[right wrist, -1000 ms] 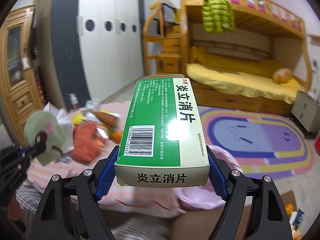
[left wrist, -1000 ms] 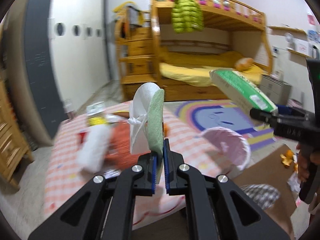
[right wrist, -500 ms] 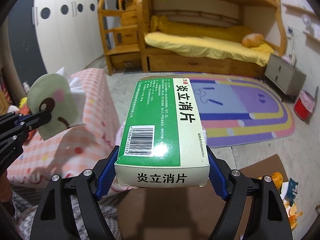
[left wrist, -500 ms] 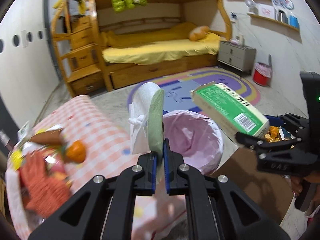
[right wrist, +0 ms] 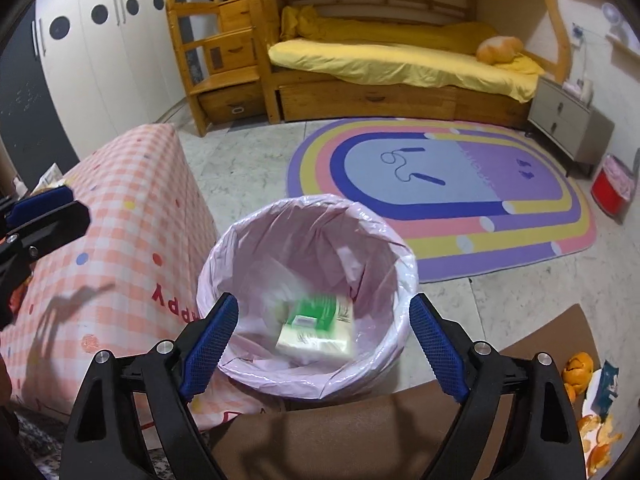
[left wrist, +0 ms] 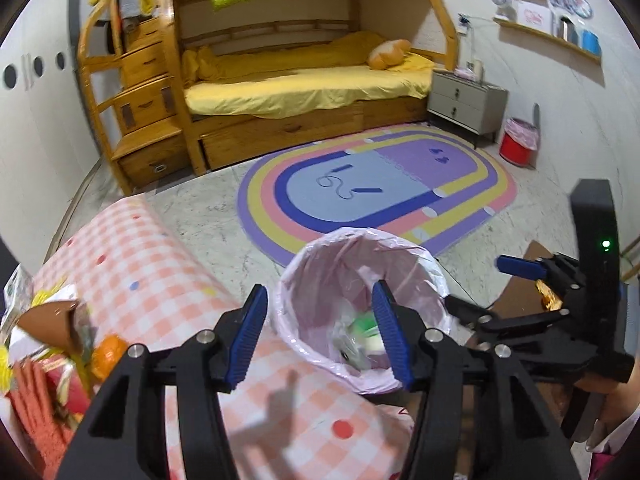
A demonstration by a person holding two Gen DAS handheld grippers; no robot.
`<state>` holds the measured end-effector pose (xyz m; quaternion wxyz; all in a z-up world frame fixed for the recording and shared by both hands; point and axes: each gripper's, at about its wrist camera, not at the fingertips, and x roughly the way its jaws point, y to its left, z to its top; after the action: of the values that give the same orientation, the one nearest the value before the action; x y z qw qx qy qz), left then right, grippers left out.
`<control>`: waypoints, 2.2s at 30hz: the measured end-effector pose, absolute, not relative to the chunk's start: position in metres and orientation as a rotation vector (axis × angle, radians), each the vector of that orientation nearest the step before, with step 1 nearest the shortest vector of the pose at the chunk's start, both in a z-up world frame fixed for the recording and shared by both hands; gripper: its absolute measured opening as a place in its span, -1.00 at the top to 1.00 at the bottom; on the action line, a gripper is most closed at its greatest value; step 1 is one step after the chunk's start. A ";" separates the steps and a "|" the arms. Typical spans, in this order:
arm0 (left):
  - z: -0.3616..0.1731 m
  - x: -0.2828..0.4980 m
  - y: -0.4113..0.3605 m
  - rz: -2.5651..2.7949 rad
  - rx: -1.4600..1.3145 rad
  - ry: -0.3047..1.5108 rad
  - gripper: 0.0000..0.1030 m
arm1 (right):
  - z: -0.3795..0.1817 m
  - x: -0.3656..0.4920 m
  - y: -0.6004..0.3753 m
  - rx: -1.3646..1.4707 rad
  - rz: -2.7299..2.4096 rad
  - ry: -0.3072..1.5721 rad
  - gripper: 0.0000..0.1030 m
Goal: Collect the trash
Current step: 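Carry the green box and white tissue to the pink bin and release both, then return both tools to the table and grasp the white foam with the left tool, then grasp the orange glove with the right tool and lift it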
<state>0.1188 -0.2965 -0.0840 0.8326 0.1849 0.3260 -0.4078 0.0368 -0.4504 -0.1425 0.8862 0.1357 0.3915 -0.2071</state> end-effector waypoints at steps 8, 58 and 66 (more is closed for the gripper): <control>-0.045 0.109 -0.235 -0.721 0.317 0.632 -0.06 | -0.079 0.022 -0.423 0.289 -0.383 0.702 -0.68; -0.062 0.133 -0.003 -0.277 0.118 0.705 0.46 | -0.054 0.118 -0.214 0.083 0.082 0.631 -0.20; -0.048 0.127 0.011 -0.201 0.099 0.648 0.45 | -0.075 0.128 -0.181 -0.008 0.163 0.750 -0.56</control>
<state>0.1274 0.0105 -0.0483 0.9418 0.0484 0.3177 -0.0984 0.1275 -0.1810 -0.0752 0.9273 -0.0041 0.3658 0.0796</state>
